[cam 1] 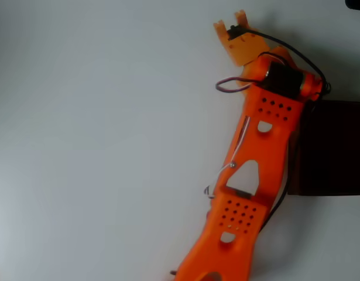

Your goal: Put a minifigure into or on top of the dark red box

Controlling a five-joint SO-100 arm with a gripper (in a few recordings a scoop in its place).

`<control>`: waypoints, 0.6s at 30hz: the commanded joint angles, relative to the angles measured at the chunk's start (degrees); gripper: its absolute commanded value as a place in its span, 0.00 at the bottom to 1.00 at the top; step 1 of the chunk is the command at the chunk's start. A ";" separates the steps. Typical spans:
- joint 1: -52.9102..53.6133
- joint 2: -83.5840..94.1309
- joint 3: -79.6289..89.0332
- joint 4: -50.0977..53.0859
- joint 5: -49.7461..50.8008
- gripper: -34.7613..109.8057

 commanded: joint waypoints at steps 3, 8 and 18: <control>1.41 1.41 -6.15 5.36 -1.23 0.24; 5.71 16.61 7.65 6.50 -4.39 0.24; 24.17 42.36 35.33 6.50 -7.73 0.24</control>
